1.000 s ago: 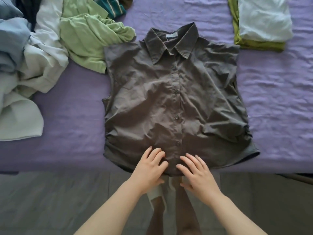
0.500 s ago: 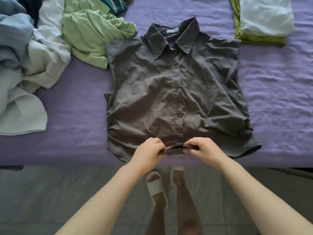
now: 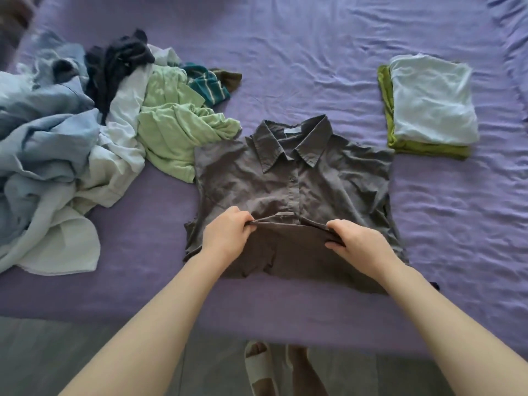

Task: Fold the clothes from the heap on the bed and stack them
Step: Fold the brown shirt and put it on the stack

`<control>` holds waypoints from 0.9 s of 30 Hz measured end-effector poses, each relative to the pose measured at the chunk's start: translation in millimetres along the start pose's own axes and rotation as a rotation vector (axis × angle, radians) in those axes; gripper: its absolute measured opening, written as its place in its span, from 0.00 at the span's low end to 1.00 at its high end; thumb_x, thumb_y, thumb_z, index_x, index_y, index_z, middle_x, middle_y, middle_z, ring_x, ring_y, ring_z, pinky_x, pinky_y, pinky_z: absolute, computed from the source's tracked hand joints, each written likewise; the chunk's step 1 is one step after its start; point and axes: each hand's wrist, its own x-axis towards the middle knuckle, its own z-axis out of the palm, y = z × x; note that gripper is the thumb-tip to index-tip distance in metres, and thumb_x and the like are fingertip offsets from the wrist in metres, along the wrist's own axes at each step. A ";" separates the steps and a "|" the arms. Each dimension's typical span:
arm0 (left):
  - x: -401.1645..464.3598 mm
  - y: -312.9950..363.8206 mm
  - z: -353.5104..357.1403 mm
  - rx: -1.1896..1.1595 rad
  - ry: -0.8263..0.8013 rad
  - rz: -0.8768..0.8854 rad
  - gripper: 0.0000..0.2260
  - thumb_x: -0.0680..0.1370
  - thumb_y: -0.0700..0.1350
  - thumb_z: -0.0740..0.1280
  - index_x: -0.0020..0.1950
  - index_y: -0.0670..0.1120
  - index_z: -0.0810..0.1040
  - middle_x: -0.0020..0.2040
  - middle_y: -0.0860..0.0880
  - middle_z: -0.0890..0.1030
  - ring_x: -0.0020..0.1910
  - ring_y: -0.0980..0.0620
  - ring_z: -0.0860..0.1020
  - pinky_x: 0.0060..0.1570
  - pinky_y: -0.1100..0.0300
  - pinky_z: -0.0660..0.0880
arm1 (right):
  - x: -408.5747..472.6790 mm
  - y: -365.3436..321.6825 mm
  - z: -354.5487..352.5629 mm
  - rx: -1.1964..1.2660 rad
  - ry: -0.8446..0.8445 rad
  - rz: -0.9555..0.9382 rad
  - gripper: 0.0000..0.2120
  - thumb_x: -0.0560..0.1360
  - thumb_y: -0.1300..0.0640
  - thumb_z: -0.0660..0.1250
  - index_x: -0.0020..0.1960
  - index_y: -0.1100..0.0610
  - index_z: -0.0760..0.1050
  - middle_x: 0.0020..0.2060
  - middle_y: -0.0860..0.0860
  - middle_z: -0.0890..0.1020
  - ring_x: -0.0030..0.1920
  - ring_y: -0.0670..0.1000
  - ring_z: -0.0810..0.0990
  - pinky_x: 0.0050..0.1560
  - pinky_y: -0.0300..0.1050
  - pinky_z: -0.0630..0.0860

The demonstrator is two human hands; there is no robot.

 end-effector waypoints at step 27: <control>230.8 3.3 -71.4 0.578 0.511 0.590 0.12 0.76 0.45 0.60 0.38 0.43 0.78 0.32 0.46 0.75 0.28 0.45 0.75 0.27 0.57 0.69 | 215.9 73.9 -84.5 -0.356 0.399 -0.026 0.09 0.73 0.60 0.71 0.38 0.61 0.73 0.28 0.56 0.75 0.26 0.60 0.76 0.25 0.45 0.61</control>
